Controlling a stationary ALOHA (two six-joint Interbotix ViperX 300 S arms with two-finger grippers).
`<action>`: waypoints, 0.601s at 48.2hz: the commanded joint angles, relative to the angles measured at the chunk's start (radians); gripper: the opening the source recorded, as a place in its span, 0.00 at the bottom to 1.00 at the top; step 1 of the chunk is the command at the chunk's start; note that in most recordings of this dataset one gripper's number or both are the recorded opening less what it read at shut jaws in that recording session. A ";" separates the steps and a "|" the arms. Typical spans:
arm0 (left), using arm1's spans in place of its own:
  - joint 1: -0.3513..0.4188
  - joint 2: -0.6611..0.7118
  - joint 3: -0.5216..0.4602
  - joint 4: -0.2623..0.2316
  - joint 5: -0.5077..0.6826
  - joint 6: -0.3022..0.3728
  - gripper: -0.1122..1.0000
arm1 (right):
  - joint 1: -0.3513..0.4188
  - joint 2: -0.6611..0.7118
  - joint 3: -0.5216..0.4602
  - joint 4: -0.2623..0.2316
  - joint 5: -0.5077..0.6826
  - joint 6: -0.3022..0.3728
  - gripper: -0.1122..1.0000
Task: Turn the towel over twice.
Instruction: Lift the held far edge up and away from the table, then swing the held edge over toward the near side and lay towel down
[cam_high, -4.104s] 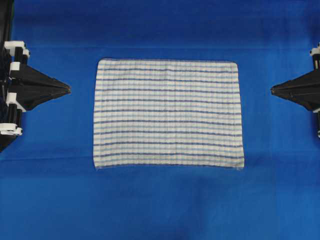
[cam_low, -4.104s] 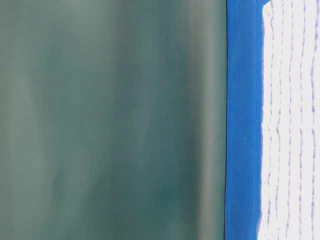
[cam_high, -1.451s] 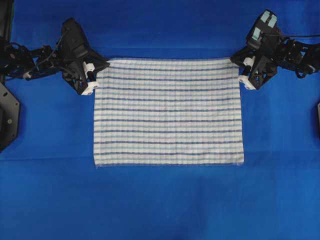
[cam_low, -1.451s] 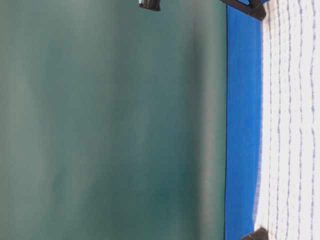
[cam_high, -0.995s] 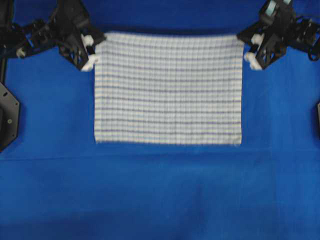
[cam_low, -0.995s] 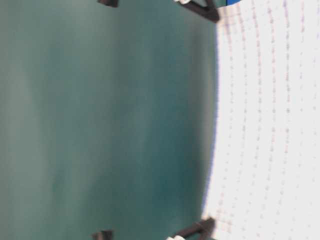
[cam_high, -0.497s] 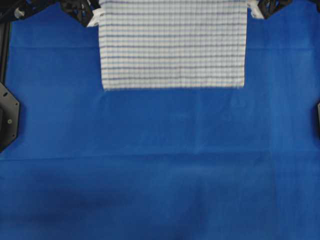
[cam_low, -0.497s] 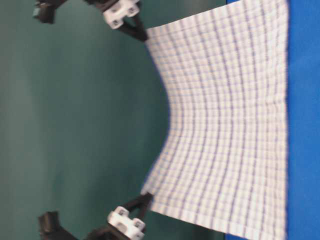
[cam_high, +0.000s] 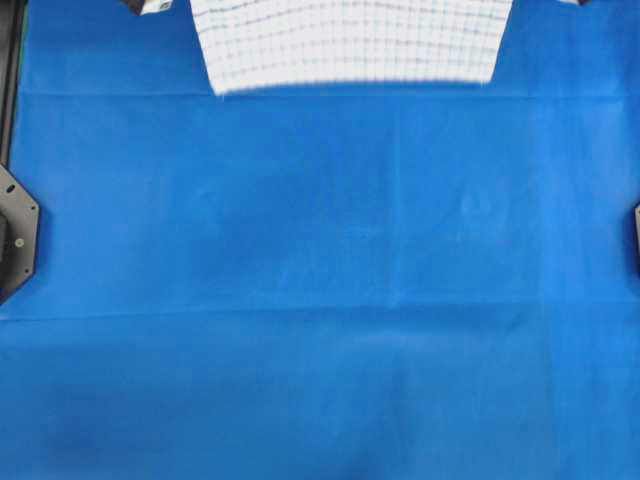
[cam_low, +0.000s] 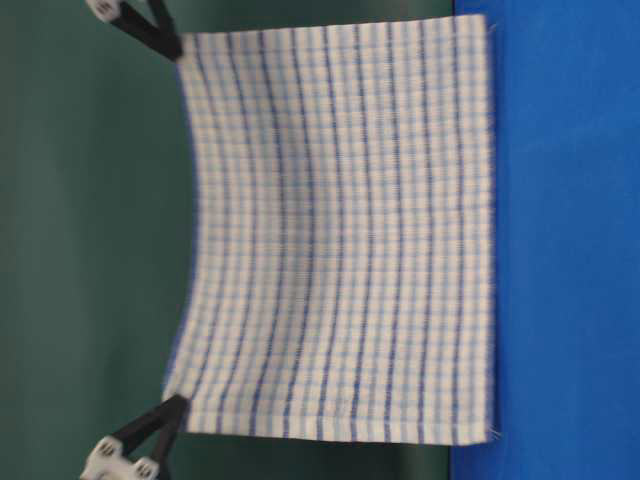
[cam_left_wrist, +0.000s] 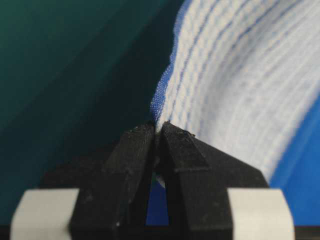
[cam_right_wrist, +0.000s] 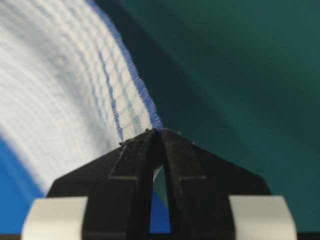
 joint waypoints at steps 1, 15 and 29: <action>-0.041 -0.046 0.017 -0.002 -0.002 -0.002 0.13 | 0.025 -0.052 0.009 0.003 0.011 0.006 0.19; -0.233 -0.126 0.127 -0.002 0.055 -0.055 0.13 | 0.183 -0.149 0.121 0.035 0.107 0.049 0.19; -0.417 -0.097 0.221 -0.006 0.158 -0.083 0.13 | 0.370 -0.144 0.268 0.046 0.092 0.175 0.19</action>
